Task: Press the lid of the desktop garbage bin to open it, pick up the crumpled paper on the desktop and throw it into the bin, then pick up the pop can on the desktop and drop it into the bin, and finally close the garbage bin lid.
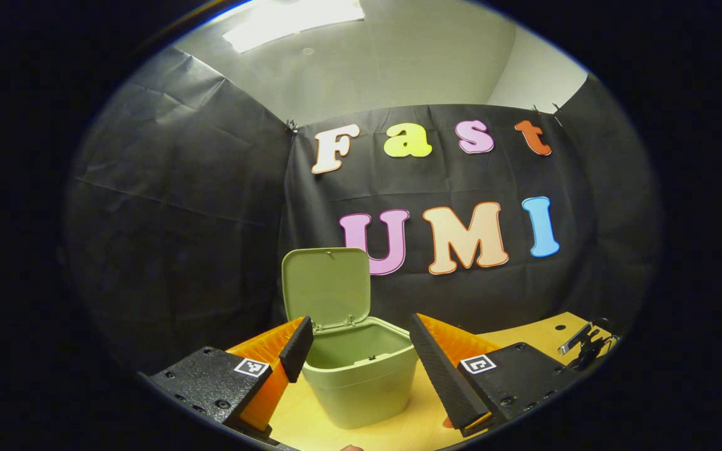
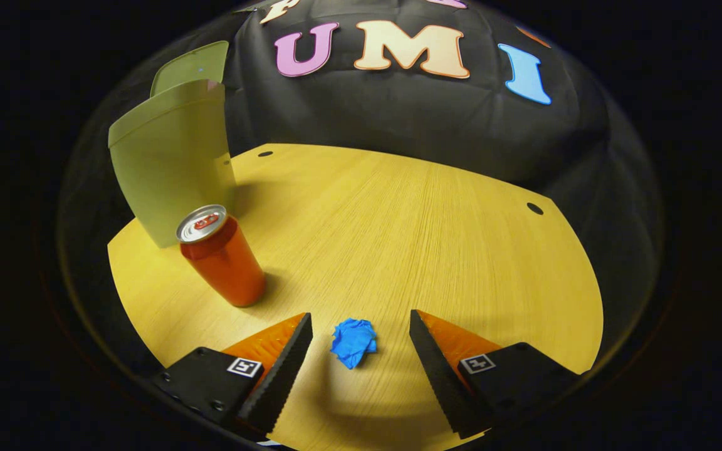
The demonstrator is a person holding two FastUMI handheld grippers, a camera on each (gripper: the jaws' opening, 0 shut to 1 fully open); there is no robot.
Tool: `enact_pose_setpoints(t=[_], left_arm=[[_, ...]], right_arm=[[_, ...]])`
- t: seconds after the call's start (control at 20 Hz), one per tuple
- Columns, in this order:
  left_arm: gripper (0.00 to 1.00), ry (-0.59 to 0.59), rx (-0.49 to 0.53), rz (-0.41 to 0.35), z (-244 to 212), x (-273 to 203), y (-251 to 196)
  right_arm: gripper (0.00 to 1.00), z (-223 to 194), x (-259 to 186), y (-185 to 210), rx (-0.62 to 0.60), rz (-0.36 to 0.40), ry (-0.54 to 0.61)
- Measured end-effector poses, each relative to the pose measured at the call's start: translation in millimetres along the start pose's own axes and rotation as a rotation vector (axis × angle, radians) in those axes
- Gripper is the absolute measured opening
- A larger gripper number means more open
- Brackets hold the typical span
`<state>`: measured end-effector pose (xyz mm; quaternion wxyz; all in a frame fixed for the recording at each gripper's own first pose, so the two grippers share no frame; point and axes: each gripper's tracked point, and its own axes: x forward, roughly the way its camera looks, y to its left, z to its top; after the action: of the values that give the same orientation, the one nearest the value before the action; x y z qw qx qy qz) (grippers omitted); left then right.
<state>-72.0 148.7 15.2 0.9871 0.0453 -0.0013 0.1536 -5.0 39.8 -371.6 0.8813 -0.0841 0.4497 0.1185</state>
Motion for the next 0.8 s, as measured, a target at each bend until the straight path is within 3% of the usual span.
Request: enact_pose_setpoints(t=[0.1, 0.25, 0.35, 0.45, 0.5, 0.6, 0.65, 0.75, 0.8], left_arm=[[0.99, -0.002, 0.019, 0.018, 1, -2, 7], [0.95, -0.006, 0.052, 0.04, 1, -2, 17], [0.99, -0.003, 0.053, 0.035, -1, -2, 16], [0.94, 0.009, 0.037, 0.028, -4, 1, 16], [0.99, 0.01, 0.027, 0.025, -5, 2, 16], [0.99, 0.007, 0.017, 0.016, -5, 4, 16], [0.94, 0.007, 0.016, 0.011, -6, 4, 16], [0.94, 0.005, 0.013, 0.002, -8, 4, 17], [0.99, 0.003, 0.008, -0.003, -8, 5, 16]], right_arm=[[0.8, -9, 9, 1, 0.004, 0.003, 0.034], [0.24, -19, 14, 2, 0.033, 0.0, 0.084], [0.15, -15, 14, 5, 0.047, 0.009, 0.082], [0.14, -3, 5, 6, 0.076, 0.025, 0.051], [0.14, 8, 0, 7, 0.088, 0.023, 0.018], [0.14, 40, -13, 11, 0.097, 0.032, -0.064], [0.14, 59, -19, 12, 0.093, 0.035, -0.108], [0.13, 97, -35, 17, 0.086, 0.043, -0.188], [0.14, 114, -45, 21, 0.084, 0.05, -0.231]])
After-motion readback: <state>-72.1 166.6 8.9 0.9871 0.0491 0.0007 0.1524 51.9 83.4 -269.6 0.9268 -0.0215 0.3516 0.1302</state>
